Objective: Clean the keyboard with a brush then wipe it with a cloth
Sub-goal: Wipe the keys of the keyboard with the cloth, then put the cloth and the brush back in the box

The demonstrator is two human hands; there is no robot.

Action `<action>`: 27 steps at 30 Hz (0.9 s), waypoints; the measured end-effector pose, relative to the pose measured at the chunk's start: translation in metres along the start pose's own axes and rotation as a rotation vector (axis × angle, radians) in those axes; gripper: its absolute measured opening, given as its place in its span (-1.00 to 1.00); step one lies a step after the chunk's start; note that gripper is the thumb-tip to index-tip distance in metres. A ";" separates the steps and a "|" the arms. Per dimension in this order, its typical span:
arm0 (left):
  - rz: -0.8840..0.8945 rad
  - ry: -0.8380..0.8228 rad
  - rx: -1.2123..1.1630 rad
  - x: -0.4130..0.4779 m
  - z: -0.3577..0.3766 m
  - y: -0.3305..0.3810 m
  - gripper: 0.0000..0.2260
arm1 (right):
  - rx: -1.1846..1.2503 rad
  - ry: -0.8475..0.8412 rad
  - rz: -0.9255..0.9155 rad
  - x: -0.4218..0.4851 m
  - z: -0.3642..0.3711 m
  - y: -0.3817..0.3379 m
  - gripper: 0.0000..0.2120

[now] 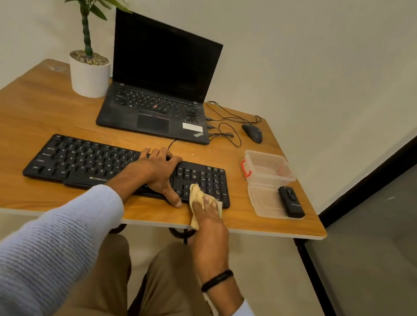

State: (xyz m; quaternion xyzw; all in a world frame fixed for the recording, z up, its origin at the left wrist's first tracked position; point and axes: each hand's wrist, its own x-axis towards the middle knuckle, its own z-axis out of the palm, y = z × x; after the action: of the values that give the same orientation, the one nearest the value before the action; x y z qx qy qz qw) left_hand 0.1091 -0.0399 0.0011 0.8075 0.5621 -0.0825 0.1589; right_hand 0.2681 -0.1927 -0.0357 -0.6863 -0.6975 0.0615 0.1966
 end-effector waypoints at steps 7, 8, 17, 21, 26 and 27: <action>0.004 -0.010 0.004 -0.008 -0.009 0.004 0.19 | 1.166 0.109 0.402 0.001 -0.059 0.031 -0.65; -0.004 -0.007 0.008 -0.010 -0.010 0.005 0.20 | 1.329 0.106 0.466 0.001 -0.061 0.033 -0.67; 0.114 0.363 -0.525 -0.069 0.022 0.053 -0.29 | 1.884 -0.092 0.519 -0.016 -0.067 0.025 -0.71; 0.143 0.327 -1.201 -0.092 0.048 0.084 -0.74 | 1.847 -0.145 0.490 -0.017 -0.058 0.031 -0.67; 0.068 0.409 -1.294 -0.079 0.051 0.100 -0.90 | 1.525 -0.106 0.534 -0.017 -0.060 0.051 -0.75; 0.059 0.425 -1.272 -0.073 0.047 0.103 -0.92 | 1.417 -0.075 0.552 -0.017 -0.061 0.057 -0.78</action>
State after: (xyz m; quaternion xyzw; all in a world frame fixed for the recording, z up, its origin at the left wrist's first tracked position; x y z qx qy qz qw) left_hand 0.1821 -0.1531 -0.0031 0.5703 0.4981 0.4300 0.4917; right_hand 0.3430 -0.2181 -0.0033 -0.5431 -0.3007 0.5647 0.5438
